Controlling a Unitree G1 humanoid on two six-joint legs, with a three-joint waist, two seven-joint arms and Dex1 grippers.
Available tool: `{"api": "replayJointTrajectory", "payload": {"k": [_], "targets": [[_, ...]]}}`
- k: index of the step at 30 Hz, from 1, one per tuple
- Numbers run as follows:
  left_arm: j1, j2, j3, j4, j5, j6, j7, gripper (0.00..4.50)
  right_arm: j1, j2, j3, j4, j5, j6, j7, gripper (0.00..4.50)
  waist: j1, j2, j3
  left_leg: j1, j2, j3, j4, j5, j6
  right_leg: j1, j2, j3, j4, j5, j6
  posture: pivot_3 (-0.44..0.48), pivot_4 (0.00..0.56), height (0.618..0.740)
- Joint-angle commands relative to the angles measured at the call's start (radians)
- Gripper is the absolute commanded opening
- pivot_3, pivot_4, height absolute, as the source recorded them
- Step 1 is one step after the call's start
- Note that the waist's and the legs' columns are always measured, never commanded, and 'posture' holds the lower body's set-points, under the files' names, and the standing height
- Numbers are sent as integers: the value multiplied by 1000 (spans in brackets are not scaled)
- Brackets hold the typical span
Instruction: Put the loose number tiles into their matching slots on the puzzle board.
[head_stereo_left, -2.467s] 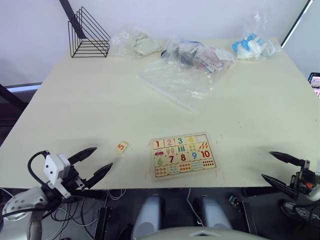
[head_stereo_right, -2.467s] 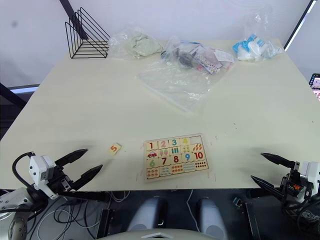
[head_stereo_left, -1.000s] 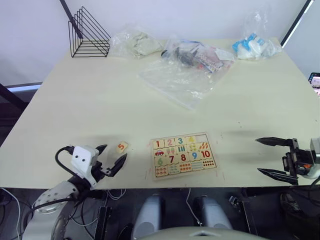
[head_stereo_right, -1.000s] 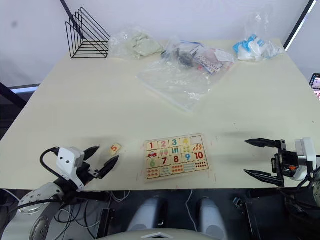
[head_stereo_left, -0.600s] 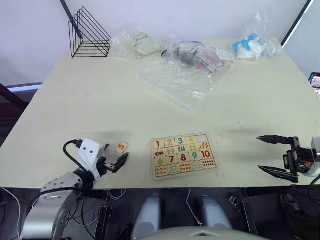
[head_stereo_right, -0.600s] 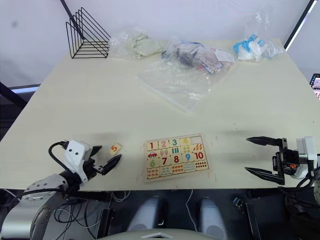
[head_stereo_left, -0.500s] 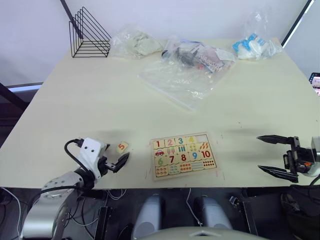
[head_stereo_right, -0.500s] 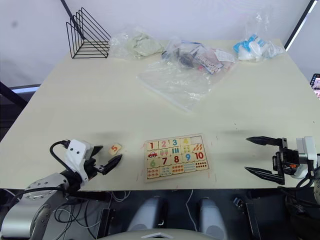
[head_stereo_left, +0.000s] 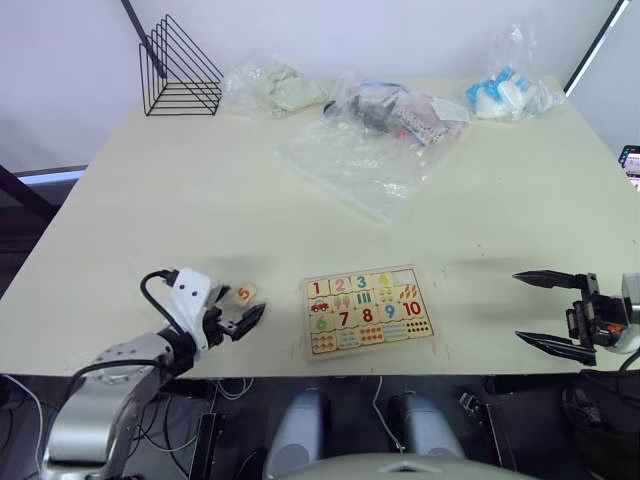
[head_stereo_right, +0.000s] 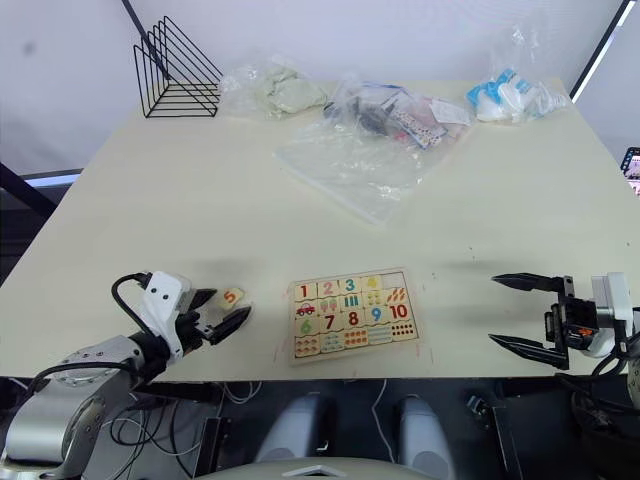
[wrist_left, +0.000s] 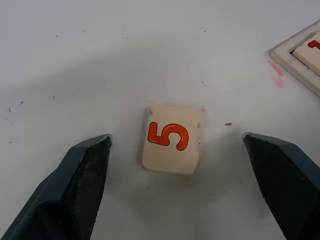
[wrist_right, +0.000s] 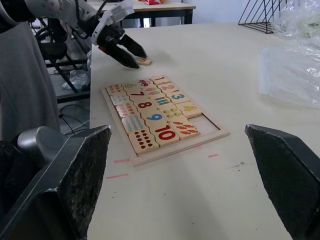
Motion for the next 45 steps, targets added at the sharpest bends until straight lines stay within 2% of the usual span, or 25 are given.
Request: {"api": "replayJointTrajectory", "payload": {"k": [1, 2, 6, 15, 21, 27, 30, 35, 41, 45], "targets": [[7, 11, -37, 14, -11, 22, -27, 2979, -7, -5, -28, -24, 9, -1, 6, 4500, 0, 0, 0, 0, 0, 0, 0, 0, 0, 0, 0, 0, 0, 0, 0, 0, 150, 740], [5, 12, -38, 16, -10, 22, -26, 2414, -7, -4, -28, -24, 9, 0, 6, 4500, 0, 0, 0, 0, 0, 0, 0, 0, 0, 0, 0, 0, 0, 0, 0, 0, 150, 740], [2, 14, -39, 22, -9, 22, -25, 1018, -9, -3, -28, -25, 8, 0, 6, 4500, 0, 0, 0, 0, 0, 0, 0, 0, 0, 0, 0, 0, 0, 0, 0, 0, 150, 740], [12, 58, -26, 16, 11, -18, -57, 1002, -7, 14, -30, -22, -1, -1, 6, 4500, -2, 0, 0, 0, 0, 0, 0, 0, 0, 0, 0, 0, 0, 0, 0, 0, 150, 740], [4, 180, 23, 3, -10, -68, -181, 1002, -1, 35, -27, -38, -4, 1, 6, 4500, -3, 1, 0, 0, 0, 0, 0, 0, 0, 0, 0, 0, 0, -2, -3, 0, 150, 740], [-118, 309, 45, 26, -102, -116, -396, 1002, -8, 66, -22, -48, -15, -3, 6, 4500, -1, -1, 1, -1, 0, 2, 0, 0, 0, 0, 0, -1, 0, -2, -4, 0, 150, 740], [-214, 360, 1, 52, -112, -130, -468, 1002, -5, 85, -28, -60, -23, 0, 3, 4500, -2, 0, 1, -1, 0, 3, 0, 0, 0, 0, 0, -1, 0, -2, -3, 0, 150, 740], [-360, 373, -88, 87, -124, -136, -539, 1002, 25, 106, -37, -97, -29, 4, -21, 4500, -3, -1, 2, -1, 0, 3, 0, 0, 0, 0, 1, -1, 0, 0, 0, 0, 150, 740], [-619, 309, -258, 157, -118, -82, -565, 1002, 75, 128, -61, -155, -32, 4, -65, 4500, 3, -1, 2, -1, -1, 3, 0, 0, 0, 0, 1, -2, 0, 0, 0, 0, 150, 740], [-731, 277, -360, 207, -69, -106, -602, 1002, 103, 144, -71, -177, -38, -1, -84, 4500, -6, -2, 3, -2, -1, 3, 0, 0, 0, 0, 1, -2, 0, 0, 1, 0, 150, 740]]}}
